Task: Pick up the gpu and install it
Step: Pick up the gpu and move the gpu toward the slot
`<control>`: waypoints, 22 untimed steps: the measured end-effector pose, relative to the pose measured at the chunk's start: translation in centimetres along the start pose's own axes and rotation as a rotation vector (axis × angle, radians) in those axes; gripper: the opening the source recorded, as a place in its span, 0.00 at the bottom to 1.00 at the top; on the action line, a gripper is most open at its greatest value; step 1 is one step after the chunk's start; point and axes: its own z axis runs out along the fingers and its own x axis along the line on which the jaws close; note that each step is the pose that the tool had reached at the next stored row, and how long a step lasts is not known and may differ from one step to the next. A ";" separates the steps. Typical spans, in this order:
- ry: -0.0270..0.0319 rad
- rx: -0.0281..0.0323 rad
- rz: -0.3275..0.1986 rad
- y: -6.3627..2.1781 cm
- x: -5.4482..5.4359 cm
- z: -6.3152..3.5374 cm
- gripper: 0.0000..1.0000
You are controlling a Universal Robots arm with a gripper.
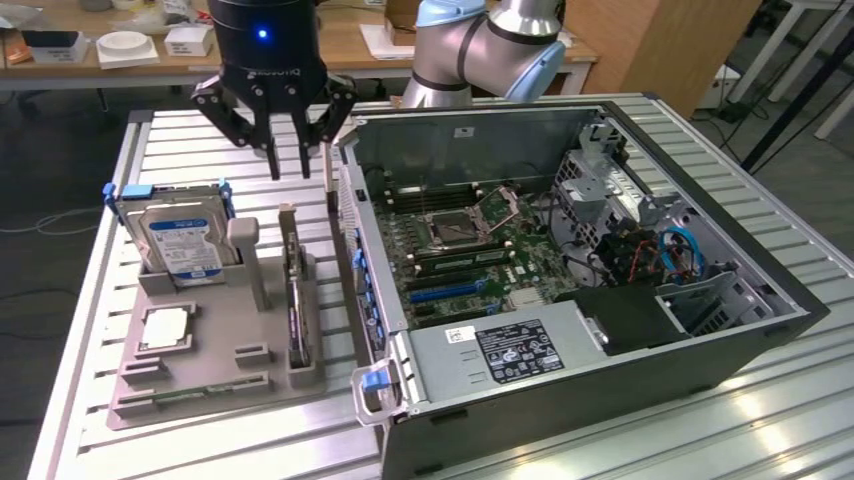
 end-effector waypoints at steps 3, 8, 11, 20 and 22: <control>-0.0011 0.0134 0.000 -0.02 0.0 0.02 0.36; -0.0016 0.0213 -0.001 -0.09 0.0 0.18 0.36; -0.0018 0.0213 -0.001 -0.29 0.0 0.31 0.36; -0.0018 0.0212 -0.004 -0.84 0.2 0.32 0.36; -0.0019 0.0212 -0.004 -0.97 0.2 0.33 0.36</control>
